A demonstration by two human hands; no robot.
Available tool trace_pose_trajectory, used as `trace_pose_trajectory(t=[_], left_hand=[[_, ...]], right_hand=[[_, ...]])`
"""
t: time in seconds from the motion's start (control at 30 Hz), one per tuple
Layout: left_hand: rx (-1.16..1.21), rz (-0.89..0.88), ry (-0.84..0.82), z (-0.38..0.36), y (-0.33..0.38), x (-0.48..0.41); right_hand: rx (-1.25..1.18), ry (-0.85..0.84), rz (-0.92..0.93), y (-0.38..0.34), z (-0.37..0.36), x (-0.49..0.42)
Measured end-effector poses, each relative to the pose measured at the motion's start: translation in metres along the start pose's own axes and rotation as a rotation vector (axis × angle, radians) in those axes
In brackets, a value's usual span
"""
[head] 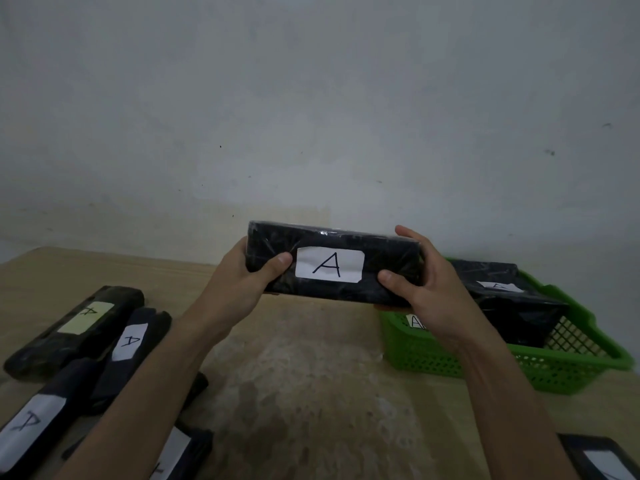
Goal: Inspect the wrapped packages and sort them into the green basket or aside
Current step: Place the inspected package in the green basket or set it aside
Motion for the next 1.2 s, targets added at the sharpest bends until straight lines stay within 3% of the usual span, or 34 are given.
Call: trace_pose_trajectory(t=[0.23, 0.47, 0.63, 0.8, 1.07, 1.13, 1.2], left_hand=[[0.113, 0.082, -0.010, -0.001, -0.003, 0.001], [0.048, 0.036, 0.133, 0.007, -0.004, -0.001], [0.071, 0.010, 0.023, 0.001, -0.001, 0.000], [-0.111, -0.057, -0.058, -0.002, 0.004, -0.001], [-0.136, -0.105, -0.004, -0.001, 0.007, -0.001], [-0.118, -0.064, -0.070, -0.003, 0.004, 0.001], [-0.011, 0.086, -0.200, -0.012, -0.005, 0.007]], right_hand=[[-0.064, 0.085, 0.037, 0.001, -0.004, -0.001], [0.084, 0.242, 0.116, 0.002, -0.007, -0.002], [0.088, 0.234, 0.119, -0.001, -0.010, 0.002], [0.190, 0.105, 0.092, -0.003, -0.010, 0.001], [0.228, 0.155, 0.129, -0.002, -0.008, 0.002], [0.223, 0.192, 0.154, -0.007, -0.004, 0.003], [0.243, 0.207, 0.196, -0.015, -0.001, 0.006]])
Point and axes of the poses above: each hand's wrist, its own x-axis away from the middle knuckle, its own z-axis out of the back of the hand, y = z × x, the point moved 9 cm from there along -x, towards the middle knuckle, and after that the axes turned 3 degrees about -x, right-handed, at the moved point
